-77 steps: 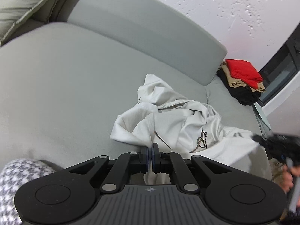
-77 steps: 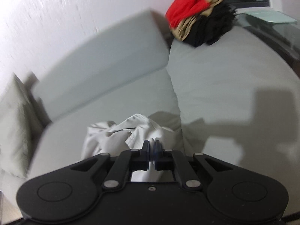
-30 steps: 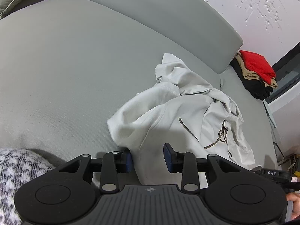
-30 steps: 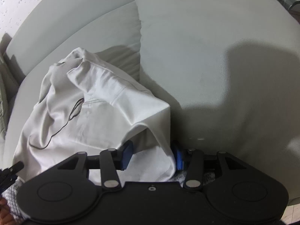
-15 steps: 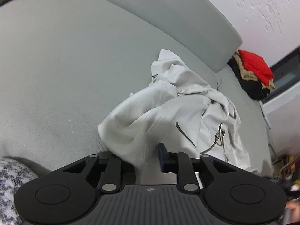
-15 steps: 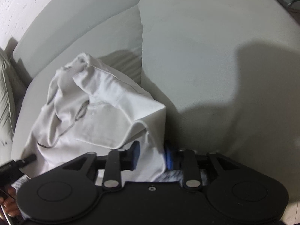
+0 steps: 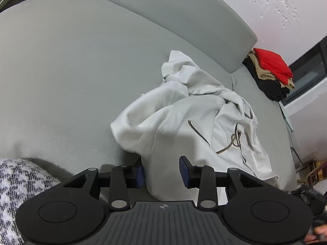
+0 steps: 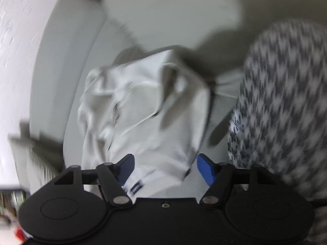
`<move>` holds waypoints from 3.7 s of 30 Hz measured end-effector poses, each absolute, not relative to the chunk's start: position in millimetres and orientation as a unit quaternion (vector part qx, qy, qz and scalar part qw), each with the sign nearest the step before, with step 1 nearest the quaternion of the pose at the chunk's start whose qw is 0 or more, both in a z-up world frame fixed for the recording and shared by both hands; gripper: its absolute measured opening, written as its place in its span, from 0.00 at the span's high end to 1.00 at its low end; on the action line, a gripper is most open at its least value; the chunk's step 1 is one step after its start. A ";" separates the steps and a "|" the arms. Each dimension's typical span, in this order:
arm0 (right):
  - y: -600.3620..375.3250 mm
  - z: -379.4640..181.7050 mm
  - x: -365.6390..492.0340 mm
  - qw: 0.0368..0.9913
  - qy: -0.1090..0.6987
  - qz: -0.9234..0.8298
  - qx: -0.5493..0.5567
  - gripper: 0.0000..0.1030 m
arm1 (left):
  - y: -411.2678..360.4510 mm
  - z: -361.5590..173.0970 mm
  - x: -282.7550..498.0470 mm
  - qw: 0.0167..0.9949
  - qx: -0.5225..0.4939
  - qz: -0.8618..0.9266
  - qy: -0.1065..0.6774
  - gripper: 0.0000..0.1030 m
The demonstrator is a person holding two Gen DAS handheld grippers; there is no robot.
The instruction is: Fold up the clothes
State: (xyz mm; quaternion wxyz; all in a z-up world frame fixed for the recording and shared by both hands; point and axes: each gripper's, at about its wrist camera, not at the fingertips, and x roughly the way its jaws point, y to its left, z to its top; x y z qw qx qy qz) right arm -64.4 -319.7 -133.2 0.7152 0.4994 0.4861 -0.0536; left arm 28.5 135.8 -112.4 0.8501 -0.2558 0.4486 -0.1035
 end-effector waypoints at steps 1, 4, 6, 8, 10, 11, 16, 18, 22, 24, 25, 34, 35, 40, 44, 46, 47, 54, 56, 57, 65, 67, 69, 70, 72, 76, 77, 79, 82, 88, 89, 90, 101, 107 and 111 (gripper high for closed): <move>-319.7 -137.2 -67.0 0.726 0.470 -0.071 0.496 0.41 | 134.8 -112.5 29.5 0.851 -0.255 -0.102 0.448 0.67; -322.7 -146.9 -66.3 0.754 0.435 -0.094 0.484 0.45 | 131.4 -112.7 31.3 0.853 -0.250 -0.099 0.447 0.66; -326.6 -148.6 -67.5 0.774 0.402 -0.093 0.480 0.48 | 130.2 -112.5 31.4 0.854 -0.247 -0.098 0.446 0.66; -329.4 -148.1 -70.7 0.795 0.371 -0.087 0.472 0.58 | 129.7 -112.4 31.5 0.855 -0.246 -0.097 0.445 0.66; -334.0 -149.6 -71.4 0.804 0.360 -0.079 0.467 0.71 | 130.1 -112.7 31.6 0.855 -0.247 -0.097 0.445 0.66; -333.2 -150.1 -69.6 0.807 0.359 -0.078 0.463 0.76 | 130.5 -112.7 31.5 0.855 -0.248 -0.098 0.445 0.66; -327.5 -152.4 -59.7 0.819 0.357 -0.077 0.442 0.77 | 136.8 -116.4 31.7 0.850 -0.270 -0.098 0.442 0.66; -325.3 -153.3 -55.7 0.824 0.356 -0.076 0.433 0.75 | 139.0 -117.4 32.9 0.848 -0.280 -0.095 0.440 0.66; -320.7 -155.2 -47.7 0.834 0.355 -0.075 0.416 0.74 | 143.6 -121.5 35.7 0.844 -0.303 -0.088 0.434 0.67; -321.7 -154.8 -48.3 0.832 0.352 -0.074 0.421 0.75 | 147.5 -124.6 36.6 0.839 -0.321 -0.083 0.430 0.70; -322.3 -154.6 -48.7 0.831 0.351 -0.074 0.425 0.78 | 149.0 -125.4 36.9 0.838 -0.327 -0.079 0.430 0.79; -340.6 -134.6 -35.5 0.779 0.399 -0.052 0.480 0.98 | 134.7 -88.4 48.2 0.829 -0.293 -0.097 0.466 0.99; -341.9 -132.3 -29.1 0.760 0.410 -0.034 0.503 0.98 | 133.8 -74.9 56.3 0.828 -0.296 -0.104 0.464 0.99; -326.8 -65.8 31.6 0.738 0.373 0.060 0.559 0.98 | 131.4 22.6 108.3 0.830 -0.326 -0.126 0.435 0.99; -339.3 30.6 53.7 0.761 0.250 0.112 0.588 0.98 | 143.1 141.5 105.0 0.865 -0.360 -0.158 0.312 0.99; -350.4 80.3 43.5 0.771 0.172 0.143 0.597 0.98 | 149.9 193.1 75.5 0.887 -0.362 -0.174 0.228 0.99; -355.0 99.6 28.5 0.780 0.136 0.154 0.591 0.98 | 153.0 211.6 58.3 0.895 -0.361 -0.177 0.192 0.99; -360.9 172.6 -43.9 0.802 0.058 0.210 0.556 0.98 | 169.5 277.5 -46.8 0.906 -0.379 -0.187 0.018 0.99; -359.0 192.6 -57.1 0.813 0.018 0.230 0.535 0.98 | 172.3 292.7 -72.7 0.906 -0.375 -0.194 -0.026 0.99; -355.7 201.6 -64.2 0.819 0.005 0.238 0.522 0.98 | 171.8 300.3 -83.6 0.908 -0.370 -0.192 -0.043 0.99; -335.6 238.2 -61.3 0.858 -0.039 0.240 0.452 0.98 | 170.6 301.7 -61.8 0.919 -0.355 -0.168 -0.021 0.99; -341.7 230.5 -26.1 0.863 -0.012 0.221 0.454 0.98 | 174.4 279.6 -19.3 0.921 -0.357 -0.154 0.022 0.99; -334.7 214.4 6.3 0.866 0.030 0.197 0.458 0.98 | 176.9 257.2 30.2 0.923 -0.351 -0.135 0.082 0.99; -328.5 203.0 27.7 0.867 0.057 0.183 0.460 0.98 | 178.2 245.5 56.2 0.923 -0.346 -0.125 0.113 0.99; -318.1 178.5 79.1 0.867 0.112 0.155 0.461 0.98 | 176.2 220.3 116.3 0.918 -0.337 -0.092 0.189 0.99; -298.8 156.3 176.9 0.885 0.175 0.097 0.422 0.98 | 164.8 222.7 176.6 0.927 -0.309 -0.065 0.202 0.99; -299.8 160.9 185.8 0.886 0.164 0.101 0.421 0.98 | 161.6 232.2 181.7 0.934 -0.300 -0.070 0.184 0.99; -304.0 178.5 190.9 0.894 0.128 0.114 0.414 0.98 | 155.9 253.5 173.6 0.949 -0.273 -0.086 0.132 0.99; -312.4 210.4 177.5 0.912 0.060 0.131 0.384 0.98 | 148.0 268.0 161.8 0.963 -0.237 -0.103 0.082 0.99; -319.7 148.0 171.4 0.916 0.094 0.117 0.371 0.98 | 141.0 183.8 169.3 0.964 -0.213 -0.086 0.131 0.98; -317.6 126.4 175.5 0.915 0.115 0.108 0.371 0.98 | 142.2 159.3 173.8 0.962 -0.211 -0.076 0.153 0.98; -316.5 101.0 183.1 0.909 0.140 0.100 0.380 0.98 | 142.8 133.6 179.5 0.960 -0.209 -0.064 0.177 0.98; -294.0 -110.6 197.4 0.836 0.362 0.026 0.411 0.98 | 170.4 -86.3 181.6 0.881 -0.282 0.039 0.378 0.99; -290.4 -103.7 191.7 0.843 0.373 0.012 0.388 0.98 | 174.5 -66.3 160.0 0.889 -0.256 0.036 0.378 0.99; -291.8 -70.4 173.5 0.851 0.353 0.023 0.387 0.98 | 177.2 -53.0 145.6 0.894 -0.238 0.034 0.379 0.99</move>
